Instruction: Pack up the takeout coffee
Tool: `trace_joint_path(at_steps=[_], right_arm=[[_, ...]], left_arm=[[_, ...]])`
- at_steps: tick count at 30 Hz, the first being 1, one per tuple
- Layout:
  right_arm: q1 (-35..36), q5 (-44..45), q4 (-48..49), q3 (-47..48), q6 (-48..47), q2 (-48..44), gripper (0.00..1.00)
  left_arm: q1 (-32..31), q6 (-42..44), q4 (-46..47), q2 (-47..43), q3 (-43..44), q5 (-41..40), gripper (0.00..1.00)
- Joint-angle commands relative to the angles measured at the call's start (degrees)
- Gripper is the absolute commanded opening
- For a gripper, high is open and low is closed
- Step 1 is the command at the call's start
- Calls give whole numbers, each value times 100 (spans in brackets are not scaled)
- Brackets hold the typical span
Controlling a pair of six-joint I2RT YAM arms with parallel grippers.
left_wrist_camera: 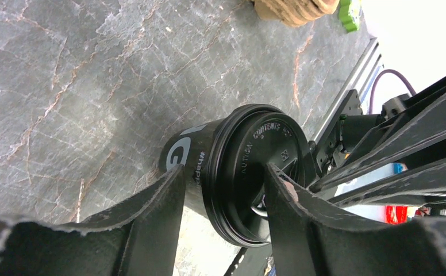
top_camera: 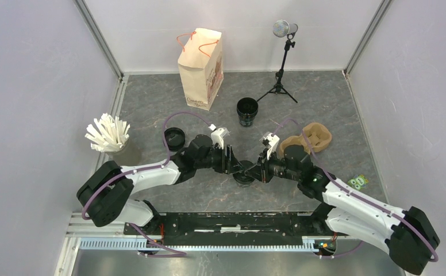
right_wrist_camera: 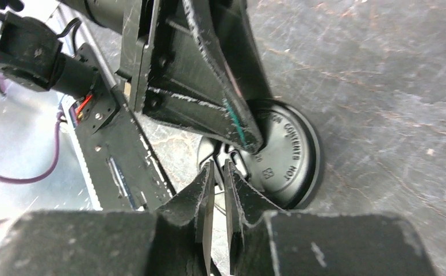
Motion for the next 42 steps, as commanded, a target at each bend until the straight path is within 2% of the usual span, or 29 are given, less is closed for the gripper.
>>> trace_joint_path(at_steps=[1, 3, 7, 9, 12, 14, 15, 16, 21, 24, 27, 35, 38, 42], right_arm=[[-51, 539, -712, 474, -413, -282, 18], [-53, 575, -994, 580, -495, -344, 20], [-46, 652, -1261, 725, -644, -536, 33], [-50, 679, -1366, 780, -796, -641, 44], [-50, 873, -1637, 861, -1061, -746, 70], [-46, 883, -1809, 967, -1203, -726, 83], [-40, 875, -1914, 1029, -1276, -683, 94], [-27, 864, -1993, 1105, -1359, -611, 98], [321, 1377, -2348, 1467, -1609, -279, 98], [750, 1965, -2496, 1665, -1674, -40, 98], [1184, 2510, -2599, 1830, -1735, 273, 98], [1479, 2836, -2443, 1969, -1824, 871, 98], [1485, 2766, -2358, 2003, -1857, 1062, 98], [1487, 2618, -2310, 2005, -1867, 1293, 98]], left_arm=[[-43, 466, -1134, -1, 213, 105, 63], [-45, 418, -1162, 8, 458, 381, 69], [-49, 495, -1523, -75, 1100, 491, 71], [-42, 658, -1870, -108, 1468, 369, 72], [-39, 902, -2490, -119, 2000, 141, 76], [-39, 1064, -2869, -146, 2318, -56, 90], [-39, 1161, -3045, -193, 2438, -190, 96], [-39, 1265, -3261, -269, 2556, -416, 100], [-38, 1705, -4071, -1050, 2685, -1763, 100], [-35, 1800, -4411, -1717, 2455, -2592, 100], [-30, 1838, -4529, -2419, 2016, -3036, 100], [-39, 1935, -4818, -4108, 1058, -3477, 100], [-35, 1921, -4669, -4588, 917, -3078, 100], [-39, 2124, -4914, -4774, 946, -2520, 100]])
